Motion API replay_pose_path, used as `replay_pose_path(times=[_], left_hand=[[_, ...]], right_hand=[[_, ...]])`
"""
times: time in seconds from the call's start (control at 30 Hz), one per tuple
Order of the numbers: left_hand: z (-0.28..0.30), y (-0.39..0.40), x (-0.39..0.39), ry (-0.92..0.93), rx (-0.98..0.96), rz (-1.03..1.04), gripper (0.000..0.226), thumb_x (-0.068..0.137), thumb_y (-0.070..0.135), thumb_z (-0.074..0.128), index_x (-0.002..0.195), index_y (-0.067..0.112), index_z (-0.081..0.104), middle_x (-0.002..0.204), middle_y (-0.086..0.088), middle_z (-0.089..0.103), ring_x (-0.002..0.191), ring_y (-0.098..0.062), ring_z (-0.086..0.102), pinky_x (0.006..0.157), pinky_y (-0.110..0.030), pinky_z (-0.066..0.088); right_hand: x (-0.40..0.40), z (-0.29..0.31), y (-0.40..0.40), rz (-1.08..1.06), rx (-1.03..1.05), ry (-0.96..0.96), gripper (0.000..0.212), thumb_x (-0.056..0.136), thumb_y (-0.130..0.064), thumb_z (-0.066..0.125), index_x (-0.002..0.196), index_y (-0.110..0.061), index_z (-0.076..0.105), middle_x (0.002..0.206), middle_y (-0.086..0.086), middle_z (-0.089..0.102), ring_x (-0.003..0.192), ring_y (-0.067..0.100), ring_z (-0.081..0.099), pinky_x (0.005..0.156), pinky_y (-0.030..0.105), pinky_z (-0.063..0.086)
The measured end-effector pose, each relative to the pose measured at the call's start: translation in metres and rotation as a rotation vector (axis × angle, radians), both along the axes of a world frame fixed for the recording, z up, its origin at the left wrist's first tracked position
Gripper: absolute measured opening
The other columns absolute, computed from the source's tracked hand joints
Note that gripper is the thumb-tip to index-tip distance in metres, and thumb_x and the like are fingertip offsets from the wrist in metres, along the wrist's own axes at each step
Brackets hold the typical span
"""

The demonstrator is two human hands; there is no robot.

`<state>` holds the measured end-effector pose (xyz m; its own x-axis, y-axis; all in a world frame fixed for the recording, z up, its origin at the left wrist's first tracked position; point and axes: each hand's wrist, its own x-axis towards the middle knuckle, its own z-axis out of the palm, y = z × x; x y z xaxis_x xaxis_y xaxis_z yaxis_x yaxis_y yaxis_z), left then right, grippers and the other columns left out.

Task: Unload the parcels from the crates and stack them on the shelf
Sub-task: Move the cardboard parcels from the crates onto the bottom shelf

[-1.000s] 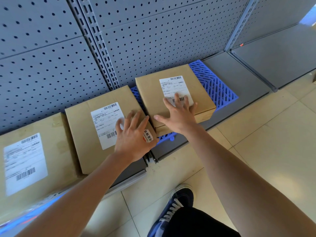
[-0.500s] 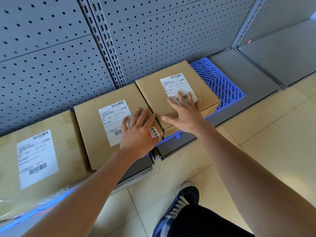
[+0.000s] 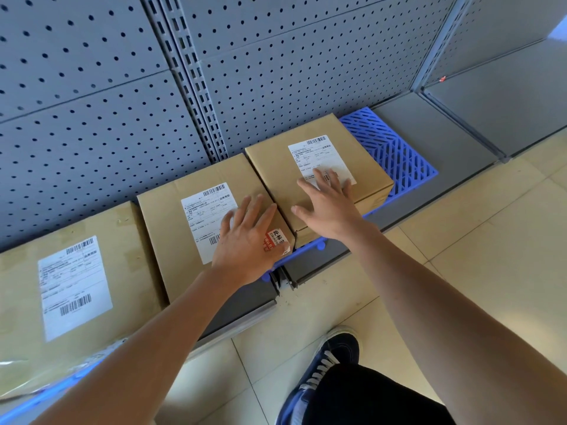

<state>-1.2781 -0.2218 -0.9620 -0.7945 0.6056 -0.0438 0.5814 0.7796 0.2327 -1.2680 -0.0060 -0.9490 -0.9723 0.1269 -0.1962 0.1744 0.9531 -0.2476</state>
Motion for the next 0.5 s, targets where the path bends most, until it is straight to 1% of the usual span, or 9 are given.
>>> replay_pose_path(times=[0.13, 0.23, 0.3, 0.37, 0.43, 0.5], left_hand=[[0.014, -0.022, 0.007, 0.026, 0.072, 0.098, 0.066, 0.097, 0.058, 0.049, 0.152, 0.023, 0.039, 0.162, -0.004, 0.033, 0.153, -0.028, 0.019, 0.122, -0.056, 0.019], [0.032, -0.045, 0.014, 0.009, 0.058, 0.165, 0.058, 0.099, 0.052, 0.052, 0.148, 0.020, 0.048, 0.155, -0.003, 0.045, 0.148, -0.027, 0.032, 0.121, -0.053, 0.024], [0.047, -0.065, 0.020, -0.011, 0.070, 0.229, 0.051, 0.101, 0.046, 0.052, 0.145, 0.021, 0.053, 0.150, 0.000, 0.052, 0.143, -0.023, 0.040, 0.119, -0.046, 0.026], [0.063, -0.088, 0.028, -0.019, 0.087, 0.298, 0.044, 0.103, 0.042, 0.049, 0.142, 0.023, 0.056, 0.145, 0.002, 0.057, 0.138, -0.020, 0.046, 0.116, -0.040, 0.030], [0.079, -0.114, 0.037, -0.020, 0.088, 0.349, 0.041, 0.104, 0.039, 0.049, 0.141, 0.024, 0.058, 0.144, 0.002, 0.058, 0.135, -0.021, 0.049, 0.113, -0.039, 0.034], [0.094, -0.137, 0.045, -0.017, 0.090, 0.390, 0.042, 0.104, 0.039, 0.049, 0.142, 0.025, 0.057, 0.144, 0.002, 0.058, 0.133, -0.023, 0.050, 0.112, -0.039, 0.034]], right_hand=[[0.007, 0.008, -0.017, 0.014, -0.037, 0.040, 0.052, 0.101, -0.039, 0.050, 0.149, -0.025, 0.036, 0.162, 0.007, 0.026, 0.151, 0.035, 0.016, 0.118, 0.067, 0.013], [0.015, 0.021, -0.037, 0.065, -0.057, 0.061, 0.045, 0.100, -0.030, 0.053, 0.144, -0.020, 0.046, 0.154, 0.005, 0.040, 0.148, 0.030, 0.025, 0.119, 0.061, 0.021], [0.019, 0.030, -0.056, 0.102, -0.043, 0.078, 0.040, 0.100, -0.028, 0.053, 0.139, -0.019, 0.054, 0.147, 0.003, 0.049, 0.144, 0.026, 0.030, 0.117, 0.053, 0.028], [0.021, 0.042, -0.078, 0.135, -0.025, 0.099, 0.038, 0.100, -0.029, 0.053, 0.137, -0.020, 0.058, 0.142, 0.000, 0.054, 0.140, 0.024, 0.034, 0.113, 0.047, 0.032], [0.027, 0.057, -0.106, 0.157, -0.040, 0.125, 0.037, 0.100, -0.029, 0.053, 0.135, -0.021, 0.059, 0.138, -0.003, 0.058, 0.135, 0.024, 0.041, 0.109, 0.046, 0.037], [0.035, 0.071, -0.133, 0.171, -0.075, 0.153, 0.039, 0.099, -0.028, 0.055, 0.137, -0.021, 0.058, 0.137, -0.002, 0.061, 0.130, 0.025, 0.047, 0.107, 0.045, 0.041]])
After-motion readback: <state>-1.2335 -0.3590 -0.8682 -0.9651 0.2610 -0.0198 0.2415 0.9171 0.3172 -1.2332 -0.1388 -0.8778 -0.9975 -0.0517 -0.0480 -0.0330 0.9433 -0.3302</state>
